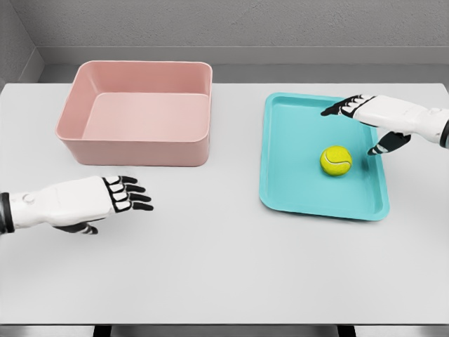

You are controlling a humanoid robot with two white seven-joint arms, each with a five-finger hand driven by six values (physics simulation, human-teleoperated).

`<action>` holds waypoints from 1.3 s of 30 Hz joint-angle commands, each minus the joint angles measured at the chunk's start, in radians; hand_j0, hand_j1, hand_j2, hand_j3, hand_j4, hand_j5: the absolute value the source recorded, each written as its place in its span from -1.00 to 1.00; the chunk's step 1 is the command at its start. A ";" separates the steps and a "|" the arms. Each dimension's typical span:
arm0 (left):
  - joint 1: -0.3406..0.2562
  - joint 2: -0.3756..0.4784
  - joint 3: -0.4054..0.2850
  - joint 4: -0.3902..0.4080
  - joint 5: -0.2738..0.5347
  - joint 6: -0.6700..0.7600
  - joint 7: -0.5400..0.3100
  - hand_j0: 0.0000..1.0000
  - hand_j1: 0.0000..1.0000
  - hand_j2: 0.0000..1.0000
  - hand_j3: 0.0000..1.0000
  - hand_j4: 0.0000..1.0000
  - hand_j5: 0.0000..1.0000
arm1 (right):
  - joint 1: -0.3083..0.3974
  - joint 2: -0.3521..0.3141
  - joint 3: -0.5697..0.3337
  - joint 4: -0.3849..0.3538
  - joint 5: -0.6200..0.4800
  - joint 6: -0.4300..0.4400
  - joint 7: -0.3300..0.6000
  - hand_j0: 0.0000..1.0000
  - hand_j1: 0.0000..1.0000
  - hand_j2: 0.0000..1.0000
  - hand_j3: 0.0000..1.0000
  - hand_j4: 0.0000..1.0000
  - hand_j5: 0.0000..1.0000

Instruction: Put the tennis from the blue tray into the pink basket with both arms

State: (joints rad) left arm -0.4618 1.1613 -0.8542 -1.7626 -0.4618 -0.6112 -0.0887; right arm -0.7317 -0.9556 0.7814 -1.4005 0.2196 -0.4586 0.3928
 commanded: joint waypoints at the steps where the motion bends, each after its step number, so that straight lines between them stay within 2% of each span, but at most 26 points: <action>1: -0.003 -0.009 -0.016 -0.001 0.008 0.000 -0.019 1.00 1.00 1.00 1.00 1.00 1.00 | -0.002 -0.002 -0.001 -0.002 -0.005 0.001 -0.002 1.00 1.00 1.00 1.00 1.00 1.00; 3: -0.049 -0.034 -0.016 -0.001 -0.011 0.000 -0.026 1.00 1.00 1.00 1.00 1.00 1.00 | 0.000 -0.002 0.004 0.000 -0.005 0.003 -0.002 1.00 1.00 1.00 1.00 1.00 1.00; 4: -0.072 -0.054 -0.016 0.000 -0.049 0.000 -0.049 1.00 1.00 1.00 1.00 1.00 1.00 | 0.000 -0.002 0.015 -0.002 -0.005 0.001 -0.008 1.00 1.00 1.00 1.00 1.00 1.00; 6: -0.110 -0.095 -0.016 -0.001 -0.061 0.000 -0.149 1.00 1.00 1.00 1.00 1.00 1.00 | -0.002 -0.008 0.039 -0.003 -0.005 0.005 -0.031 1.00 1.00 1.00 1.00 1.00 1.00; 8: -0.127 -0.101 -0.017 -0.001 -0.060 0.000 -0.259 1.00 1.00 1.00 1.00 1.00 1.00 | -0.002 -0.025 0.055 -0.011 -0.005 0.001 -0.034 1.00 1.00 1.00 1.00 1.00 1.00; 9: -0.129 -0.101 -0.017 -0.001 -0.060 0.000 -0.270 1.00 1.00 1.00 1.00 1.00 1.00 | -0.002 -0.025 0.068 -0.014 -0.005 0.003 -0.037 1.00 1.00 1.00 1.00 1.00 1.00; 12: -0.127 -0.100 -0.020 -0.003 -0.047 0.000 -0.267 1.00 1.00 1.00 1.00 1.00 1.00 | 0.000 -0.023 0.088 -0.015 -0.005 0.003 -0.034 1.00 1.00 1.00 1.00 1.00 1.00; 14: -0.130 -0.101 -0.045 -0.003 0.018 0.000 -0.266 1.00 1.00 1.00 1.00 1.00 1.00 | -0.002 -0.022 0.107 -0.014 -0.005 0.006 -0.029 1.00 1.00 1.00 1.00 1.00 1.00; 18: -0.155 -0.104 -0.043 -0.001 0.020 0.000 -0.266 1.00 1.00 1.00 1.00 1.00 1.00 | -0.002 -0.011 0.128 -0.014 -0.005 0.005 -0.028 1.00 1.00 1.00 1.00 1.00 1.00; 24: -0.160 -0.103 -0.045 -0.001 0.019 0.000 -0.270 1.00 1.00 1.00 1.00 1.00 1.00 | -0.002 0.018 0.151 -0.002 -0.006 0.020 -0.031 1.00 1.00 1.00 1.00 1.00 1.00; 30: -0.160 -0.103 -0.043 -0.001 0.019 0.000 -0.267 1.00 1.00 1.00 1.00 1.00 1.00 | -0.003 0.064 0.156 0.075 -0.002 0.021 -0.026 0.99 0.99 0.99 0.99 0.99 0.99; 34: -0.160 -0.098 -0.043 -0.001 0.019 0.000 -0.270 1.00 1.00 1.00 1.00 1.00 1.00 | -0.003 0.067 0.156 0.078 0.000 0.021 -0.026 0.88 0.88 0.88 0.88 0.88 0.88; 39: -0.164 -0.094 -0.034 -0.001 0.017 0.000 -0.273 1.00 1.00 1.00 1.00 1.00 1.00 | -0.003 0.067 0.156 0.084 0.000 0.014 -0.025 0.59 0.59 0.59 0.59 0.59 0.59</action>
State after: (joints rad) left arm -0.6259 1.0649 -0.8919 -1.7640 -0.4499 -0.6124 -0.3610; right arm -0.7348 -0.8882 0.9381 -1.3185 0.2237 -0.4434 0.3677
